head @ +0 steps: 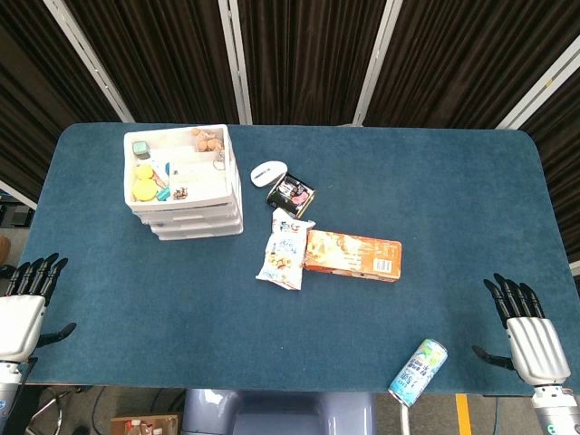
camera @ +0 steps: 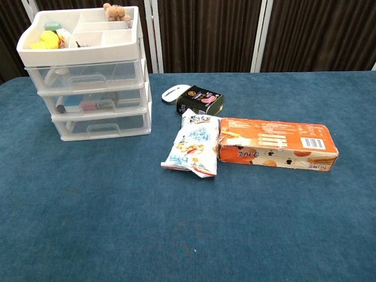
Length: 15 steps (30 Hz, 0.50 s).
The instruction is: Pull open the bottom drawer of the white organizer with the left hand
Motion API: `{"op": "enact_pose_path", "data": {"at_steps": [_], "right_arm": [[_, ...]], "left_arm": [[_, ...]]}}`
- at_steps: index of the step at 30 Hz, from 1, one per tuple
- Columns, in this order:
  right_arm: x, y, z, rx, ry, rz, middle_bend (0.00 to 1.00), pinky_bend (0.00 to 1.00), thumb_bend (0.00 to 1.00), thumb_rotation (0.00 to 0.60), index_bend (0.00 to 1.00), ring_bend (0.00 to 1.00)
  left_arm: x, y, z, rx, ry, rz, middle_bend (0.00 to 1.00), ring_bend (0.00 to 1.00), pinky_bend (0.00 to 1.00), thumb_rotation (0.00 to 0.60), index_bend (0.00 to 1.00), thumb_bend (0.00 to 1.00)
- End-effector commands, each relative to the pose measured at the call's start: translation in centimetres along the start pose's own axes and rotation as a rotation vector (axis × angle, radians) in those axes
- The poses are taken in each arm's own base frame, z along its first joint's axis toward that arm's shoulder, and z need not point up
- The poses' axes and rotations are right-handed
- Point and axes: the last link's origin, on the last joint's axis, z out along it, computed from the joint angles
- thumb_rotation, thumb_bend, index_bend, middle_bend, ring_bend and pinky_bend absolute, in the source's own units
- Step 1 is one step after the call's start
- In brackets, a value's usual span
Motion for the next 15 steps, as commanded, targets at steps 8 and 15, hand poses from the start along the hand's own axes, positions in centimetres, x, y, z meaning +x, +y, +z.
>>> {"op": "enact_pose_path", "data": {"at_steps": [8,15], "right_arm": [[0.03,-0.06,-0.02,0.002,0.0,0.003,0.0,0.0,0.1,0.6,0.0,0.0],[-0.05,-0.04,0.11,-0.001,-0.002,0.001,0.0,0.0,0.1,0.6,0.0,0.0]], "left_arm": [[0.0,-0.01,-0.06,0.001,0.0,-0.002,0.0,0.0,0.03,0.6,0.0,0.08],[-0.11,-0.01,0.09,0.002,-0.011,-0.009,0.0,0.0,0.03,0.6,0.0,0.08]]}}
